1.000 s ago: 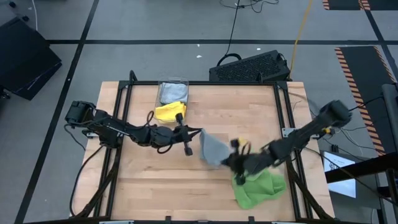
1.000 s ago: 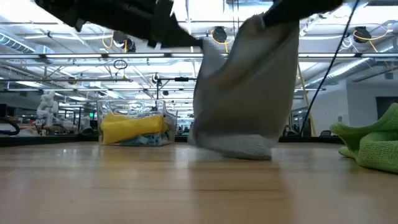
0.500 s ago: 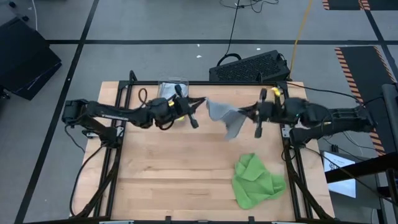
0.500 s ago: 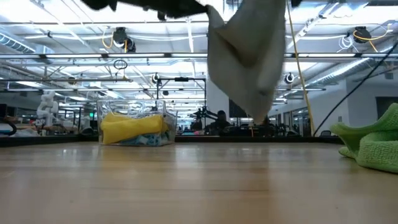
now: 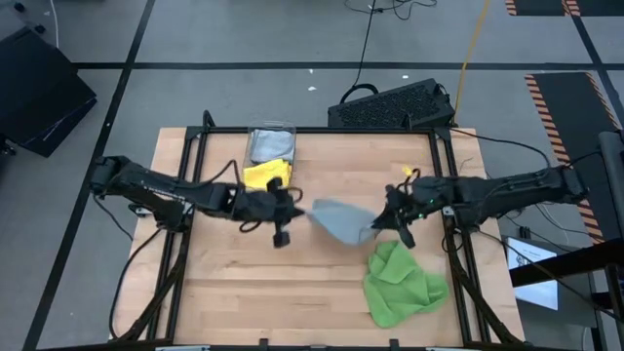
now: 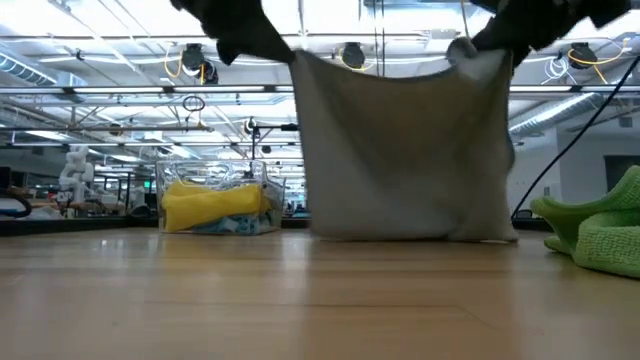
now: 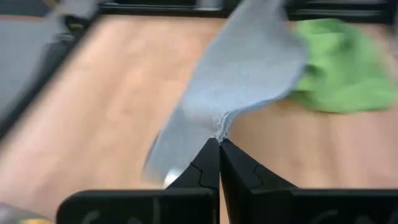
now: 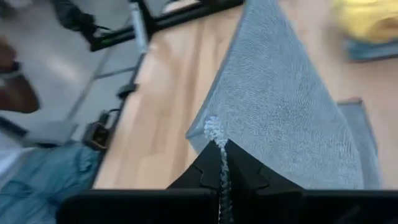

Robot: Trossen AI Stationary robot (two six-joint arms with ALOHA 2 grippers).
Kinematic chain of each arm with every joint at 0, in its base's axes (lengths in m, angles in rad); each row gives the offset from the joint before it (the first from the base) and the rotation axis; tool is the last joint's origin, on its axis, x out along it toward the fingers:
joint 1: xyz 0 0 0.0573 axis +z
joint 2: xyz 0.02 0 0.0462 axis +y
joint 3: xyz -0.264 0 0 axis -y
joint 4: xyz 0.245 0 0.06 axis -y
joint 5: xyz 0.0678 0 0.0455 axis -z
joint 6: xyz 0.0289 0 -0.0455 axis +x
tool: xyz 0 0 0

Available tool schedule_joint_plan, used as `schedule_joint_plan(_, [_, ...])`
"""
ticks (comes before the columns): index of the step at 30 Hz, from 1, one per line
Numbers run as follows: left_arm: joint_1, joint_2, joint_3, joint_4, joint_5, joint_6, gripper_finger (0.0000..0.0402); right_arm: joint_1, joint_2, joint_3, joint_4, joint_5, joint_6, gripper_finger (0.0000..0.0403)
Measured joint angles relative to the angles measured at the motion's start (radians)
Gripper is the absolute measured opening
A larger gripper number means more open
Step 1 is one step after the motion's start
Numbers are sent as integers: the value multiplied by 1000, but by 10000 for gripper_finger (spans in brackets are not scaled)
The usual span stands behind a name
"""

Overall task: Fold microfiber towels
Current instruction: Fold the gray towel on the table

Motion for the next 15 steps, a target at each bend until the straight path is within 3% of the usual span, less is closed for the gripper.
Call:
schedule_joint_plan(3, [-71,7,1,-3,2,-29,4,28,24,-87,170,-21,21,6])
schedule_joint_plan(5, [-106,8,0,25,-58,-13,2,34,30,-121,275,24,25,6])
schedule_joint_plan(10, [-112,-15,0,220,-339,161,4,11,5,-127,462,231,-88,4])
schedule_joint_plan(13, [-57,-15,1,389,-534,309,2,-43,-28,-125,555,309,-212,4])
schedule_joint_plan(15, [5,-15,1,484,-584,373,4,-94,-55,-125,565,360,-258,4])
